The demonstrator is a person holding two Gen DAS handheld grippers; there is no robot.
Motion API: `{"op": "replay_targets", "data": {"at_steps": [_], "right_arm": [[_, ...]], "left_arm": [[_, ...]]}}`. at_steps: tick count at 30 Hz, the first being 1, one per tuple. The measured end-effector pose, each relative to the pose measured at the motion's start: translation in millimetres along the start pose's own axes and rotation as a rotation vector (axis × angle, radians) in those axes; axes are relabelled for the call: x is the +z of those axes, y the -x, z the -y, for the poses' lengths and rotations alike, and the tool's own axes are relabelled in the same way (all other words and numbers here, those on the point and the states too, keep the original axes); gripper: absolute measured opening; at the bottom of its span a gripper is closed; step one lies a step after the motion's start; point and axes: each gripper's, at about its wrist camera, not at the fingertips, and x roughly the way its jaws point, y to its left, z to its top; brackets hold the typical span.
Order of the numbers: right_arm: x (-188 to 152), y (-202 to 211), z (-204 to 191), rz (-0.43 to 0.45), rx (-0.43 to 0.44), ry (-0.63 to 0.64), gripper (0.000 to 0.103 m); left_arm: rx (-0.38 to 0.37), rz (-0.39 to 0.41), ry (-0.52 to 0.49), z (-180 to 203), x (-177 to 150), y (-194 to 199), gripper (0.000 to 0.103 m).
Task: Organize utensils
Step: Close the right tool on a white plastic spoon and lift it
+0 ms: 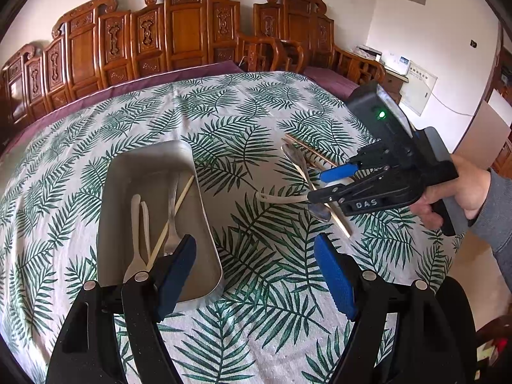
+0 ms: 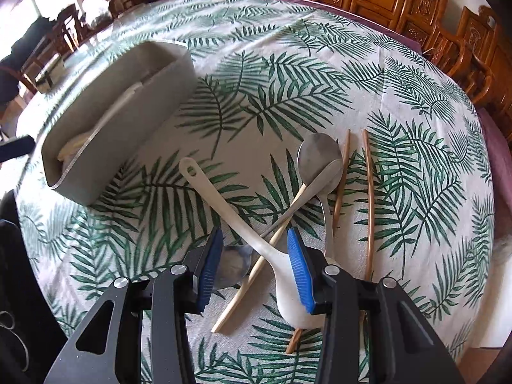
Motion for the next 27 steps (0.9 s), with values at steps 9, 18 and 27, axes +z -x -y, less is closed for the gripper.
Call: {"op": "replay_targets", "data": {"at_steps": [9,18,27], "right_arm": [[-4.7,-14.9,-2.7,-0.061,-0.06,0.045,0.042],[-9.7,6.7,0.9,-0.008,-0.033,0.014,0.039],[-9.2,-12.1,-0.7,-0.041,-0.08,0.024,0.019]], "left_arm": [[0.0,0.0,-0.008,1.0,1.2,1.2,0.073],[-0.005,-0.004,-0.014,3.5,-0.8,-1.0,0.073],[-0.012,-0.009,-0.018,10.0,0.1,-4.7,0.073]]}}
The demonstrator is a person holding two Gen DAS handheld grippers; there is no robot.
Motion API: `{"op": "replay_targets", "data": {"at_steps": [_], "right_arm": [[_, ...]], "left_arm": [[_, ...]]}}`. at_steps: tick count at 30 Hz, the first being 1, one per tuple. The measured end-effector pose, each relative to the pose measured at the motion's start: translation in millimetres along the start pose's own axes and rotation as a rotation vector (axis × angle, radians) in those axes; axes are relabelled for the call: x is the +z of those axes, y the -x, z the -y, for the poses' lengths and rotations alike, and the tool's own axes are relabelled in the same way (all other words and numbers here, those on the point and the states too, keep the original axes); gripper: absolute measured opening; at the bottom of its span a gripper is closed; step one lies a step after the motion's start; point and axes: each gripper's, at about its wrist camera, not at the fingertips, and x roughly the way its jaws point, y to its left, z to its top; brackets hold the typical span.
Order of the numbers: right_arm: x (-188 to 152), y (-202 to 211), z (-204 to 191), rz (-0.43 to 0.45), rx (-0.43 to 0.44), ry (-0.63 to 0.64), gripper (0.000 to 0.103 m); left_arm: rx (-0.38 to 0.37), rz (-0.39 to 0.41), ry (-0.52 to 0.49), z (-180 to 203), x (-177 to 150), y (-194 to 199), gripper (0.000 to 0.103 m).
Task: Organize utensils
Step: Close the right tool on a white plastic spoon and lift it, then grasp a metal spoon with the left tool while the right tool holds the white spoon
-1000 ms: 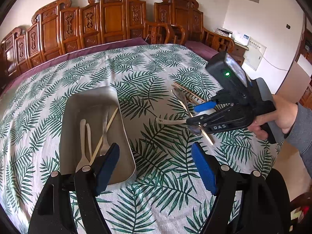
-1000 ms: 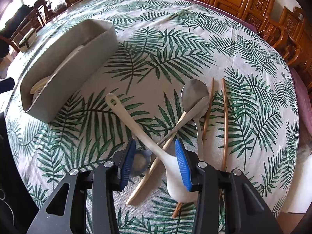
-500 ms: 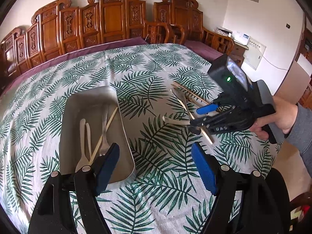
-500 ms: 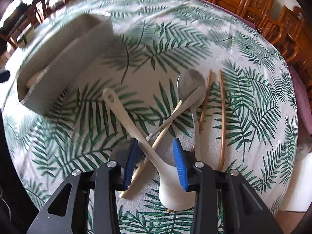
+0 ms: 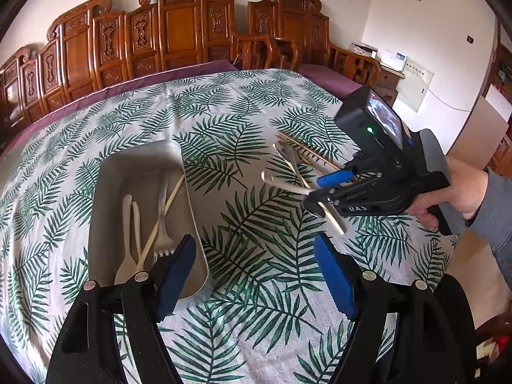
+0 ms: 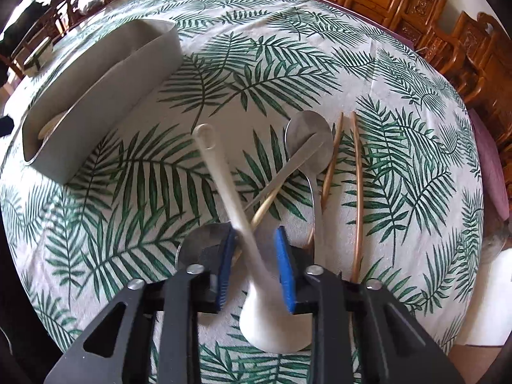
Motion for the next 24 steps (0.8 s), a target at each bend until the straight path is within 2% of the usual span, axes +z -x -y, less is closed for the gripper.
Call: {"op": "replay_targets", "data": {"at_steps": [2,6,10,21,24], "right_arm": [[2.5,-1.3,-1.7,-0.006,0.007,-0.004,0.01],[-5.4,3.6,-5.2,0.004,0.006,-0.012,0.008],[-18.0,19.8,6.9,0.07,0.023,-0.082,0.004],[-62.5,62.1,50.8,0.213,0.025,-0.316,0.005],[-70.0,68.1,56.2,0.228,0.023,-0.344,0.005]], "left_arm": [[-0.002,-0.002,-0.004,2.2,1.1,-2.0,0.073],[-0.003,-0.011,-0.006,6.3,4.0,-9.2,0.073],[-0.006,-0.024,-0.003,10.9,7.2,-20.1,0.073],[-0.032,-0.071,0.009,32.6,27.8,-67.5,0.073],[-0.051,-0.085,0.013,39.0,35.1,-83.5,0.064]]}}
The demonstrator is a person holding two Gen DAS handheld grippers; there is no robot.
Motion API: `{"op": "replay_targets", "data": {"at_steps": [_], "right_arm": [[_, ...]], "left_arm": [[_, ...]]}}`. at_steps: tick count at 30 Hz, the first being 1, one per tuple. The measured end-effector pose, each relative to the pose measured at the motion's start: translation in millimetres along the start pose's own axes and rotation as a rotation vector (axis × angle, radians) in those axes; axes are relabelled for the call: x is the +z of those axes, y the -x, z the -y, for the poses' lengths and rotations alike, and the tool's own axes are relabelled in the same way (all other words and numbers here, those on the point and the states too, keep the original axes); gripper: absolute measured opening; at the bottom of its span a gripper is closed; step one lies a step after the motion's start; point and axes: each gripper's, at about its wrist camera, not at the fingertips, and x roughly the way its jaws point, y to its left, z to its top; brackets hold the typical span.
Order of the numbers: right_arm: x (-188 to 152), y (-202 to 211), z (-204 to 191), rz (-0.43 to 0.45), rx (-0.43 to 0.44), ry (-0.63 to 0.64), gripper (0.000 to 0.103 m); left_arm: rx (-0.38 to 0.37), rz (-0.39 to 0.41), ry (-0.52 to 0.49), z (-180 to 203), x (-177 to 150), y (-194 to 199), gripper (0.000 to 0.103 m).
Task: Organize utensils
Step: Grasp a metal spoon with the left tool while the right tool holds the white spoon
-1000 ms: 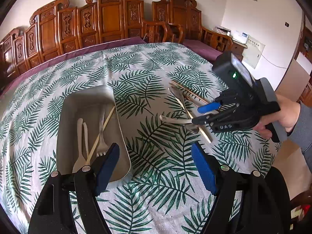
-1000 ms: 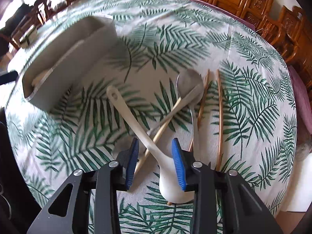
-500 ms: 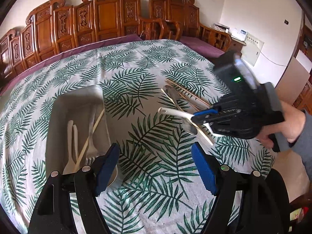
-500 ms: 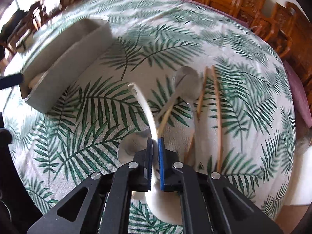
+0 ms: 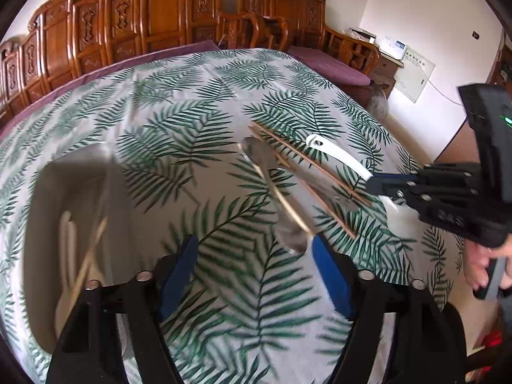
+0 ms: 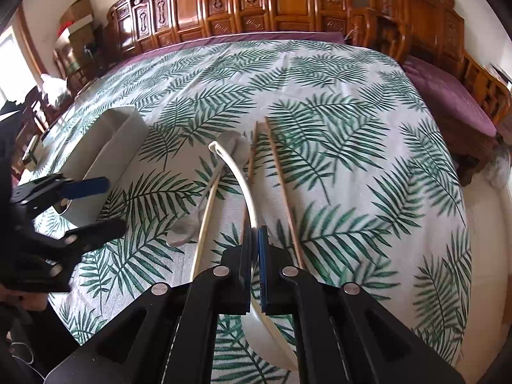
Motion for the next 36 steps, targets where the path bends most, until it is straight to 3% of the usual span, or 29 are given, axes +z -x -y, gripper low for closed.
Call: {"op": "replay_targets", "data": {"at_steps": [2,6,8,13,19,22,36], "right_arm": [[-0.8,-0.3,5.9,-0.005,-0.007,-0.012,0.005],[-3.1,-0.8,18.9,-0.005,-0.001,-0.044,0.005],[-4.4,-3.3,23.9,-0.01,0.001,-0.057,0.005],[-7.5,-6.0,37.5,-0.019,0.006,-0.096,0.005],[-7.8,-6.3,42.5,-0.021,0.018,-0.113,0.005],[-7.5,-5.8,41.6,-0.02,0.023,-0.114,0.005],[-6.3,-5.4,37.7,-0.021,0.027,-0.105,0.005]], "left_arm": [[-0.009,-0.012,0.006,3.2,5.9,-11.6,0.06],[-0.027,-0.047,0.028,6.6,14.0,-33.0,0.042],[-0.032,-0.065,0.033,9.2,18.0,-45.1,0.039],[-0.005,-0.096,0.019,17.2,23.7,-65.2,0.023],[0.045,-0.103,-0.01,24.9,27.6,-75.0,0.022],[0.067,-0.112,-0.001,23.3,29.8,-76.0,0.011],[0.155,-0.145,-0.022,32.3,36.9,-84.2,0.009]]}}
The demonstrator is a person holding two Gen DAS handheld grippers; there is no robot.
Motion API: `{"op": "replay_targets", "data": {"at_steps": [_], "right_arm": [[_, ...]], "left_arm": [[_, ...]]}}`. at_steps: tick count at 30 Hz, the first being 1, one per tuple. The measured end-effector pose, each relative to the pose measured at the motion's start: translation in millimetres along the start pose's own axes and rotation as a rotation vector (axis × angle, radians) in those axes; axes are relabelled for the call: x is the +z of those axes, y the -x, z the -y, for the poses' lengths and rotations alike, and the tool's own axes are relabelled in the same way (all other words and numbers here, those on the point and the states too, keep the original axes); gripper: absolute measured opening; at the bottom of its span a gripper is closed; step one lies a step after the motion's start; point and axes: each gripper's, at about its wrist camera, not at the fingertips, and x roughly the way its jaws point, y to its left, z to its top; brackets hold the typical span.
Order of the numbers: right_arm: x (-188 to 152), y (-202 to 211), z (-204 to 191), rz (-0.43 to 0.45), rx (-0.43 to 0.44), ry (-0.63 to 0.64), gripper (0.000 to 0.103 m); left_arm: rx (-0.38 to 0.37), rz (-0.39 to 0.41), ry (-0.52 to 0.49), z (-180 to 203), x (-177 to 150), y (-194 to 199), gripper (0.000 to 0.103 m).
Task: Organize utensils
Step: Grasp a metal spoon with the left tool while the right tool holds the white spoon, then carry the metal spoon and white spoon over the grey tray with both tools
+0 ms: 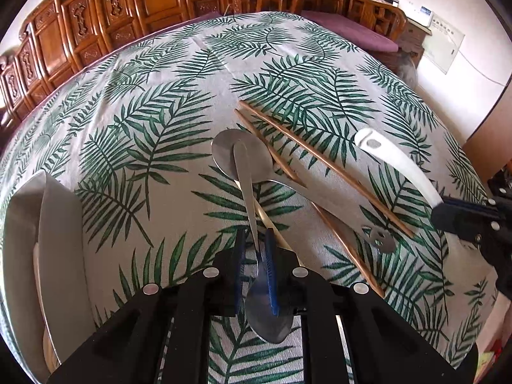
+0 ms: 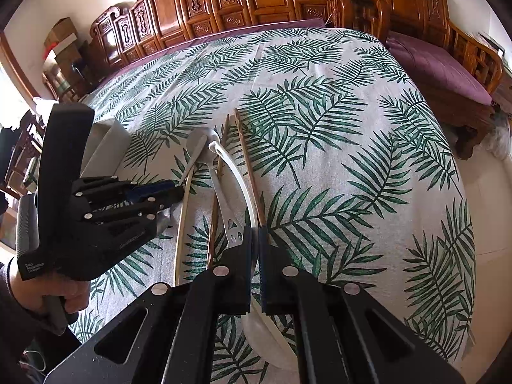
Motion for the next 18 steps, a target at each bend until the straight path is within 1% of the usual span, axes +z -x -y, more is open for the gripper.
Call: {"op": "replay_targets", "data": {"at_steps": [1,2,4,7,18], "right_arm": [[0.0,0.1,0.3,0.0,0.001,-0.001,0.005],[0.2,0.3,0.6,0.0,0.001,-0.002,0.005],[0.1,0.2,-0.1,0.002,0.001,0.0,0.005],[1.4,1.3,-0.8,0.006,0.003,0.001,0.005],[7.5,16.7,-17.8,0.04,0.012,0.026,0.005]], "left_arm": [[0.0,-0.001,0.001,-0.1,0.5,-0.3,0.004],[0.008,-0.002,0.0,0.0,0.6,0.3,0.003],[0.025,-0.005,-0.005,0.1,-0.2,0.6,0.003],[0.024,0.006,-0.01,-2.3,-4.9,8.3,0.002],[0.013,0.106,-0.03,-11.0,-17.6,71.0,0.002]]}}
